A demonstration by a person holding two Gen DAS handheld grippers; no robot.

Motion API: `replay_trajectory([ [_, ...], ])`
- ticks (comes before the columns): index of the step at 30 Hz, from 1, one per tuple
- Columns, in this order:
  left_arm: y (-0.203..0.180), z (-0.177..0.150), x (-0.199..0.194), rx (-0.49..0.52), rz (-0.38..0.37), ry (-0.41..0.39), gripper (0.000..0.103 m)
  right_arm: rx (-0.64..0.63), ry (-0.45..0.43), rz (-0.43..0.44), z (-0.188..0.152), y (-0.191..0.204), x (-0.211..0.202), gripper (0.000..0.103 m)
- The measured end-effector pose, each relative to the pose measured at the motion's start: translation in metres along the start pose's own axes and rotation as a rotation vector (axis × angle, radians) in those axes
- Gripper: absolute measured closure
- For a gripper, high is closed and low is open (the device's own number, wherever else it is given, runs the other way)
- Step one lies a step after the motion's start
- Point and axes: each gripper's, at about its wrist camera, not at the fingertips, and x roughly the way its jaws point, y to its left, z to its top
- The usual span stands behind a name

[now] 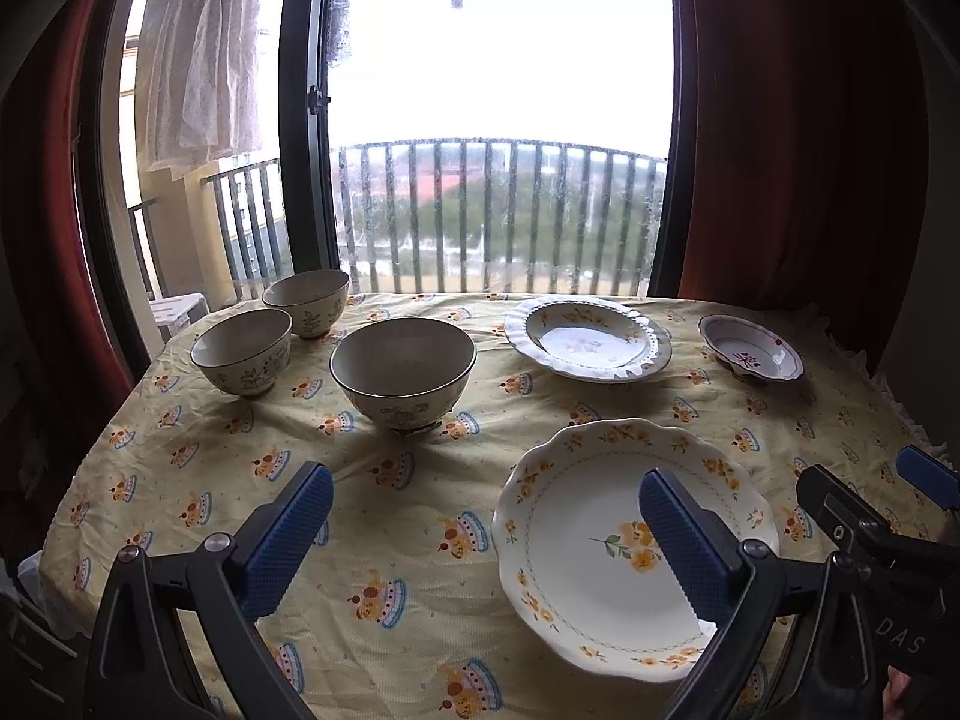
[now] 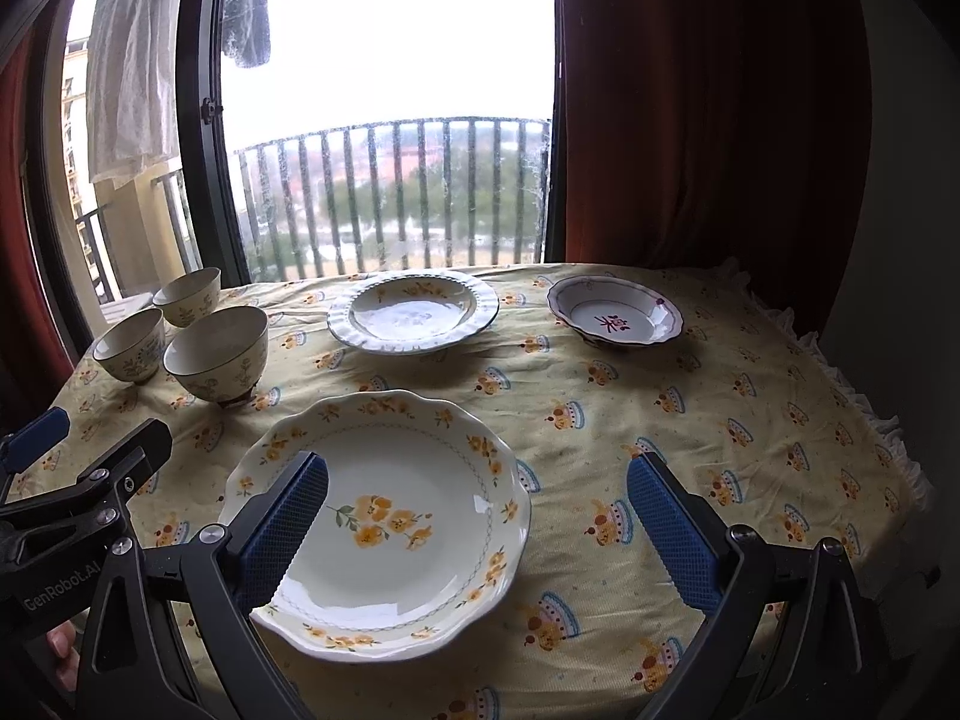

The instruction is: Organize plates and bowls

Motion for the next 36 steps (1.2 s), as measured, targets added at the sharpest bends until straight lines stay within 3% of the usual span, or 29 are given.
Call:
replay_trajectory([
  [36, -0.005, 0.003, 0.007, 0.042, -0.023, 0.001, 0.0, 0.023, 0.019, -0.025, 0.005, -0.004, 0.011, 0.002],
])
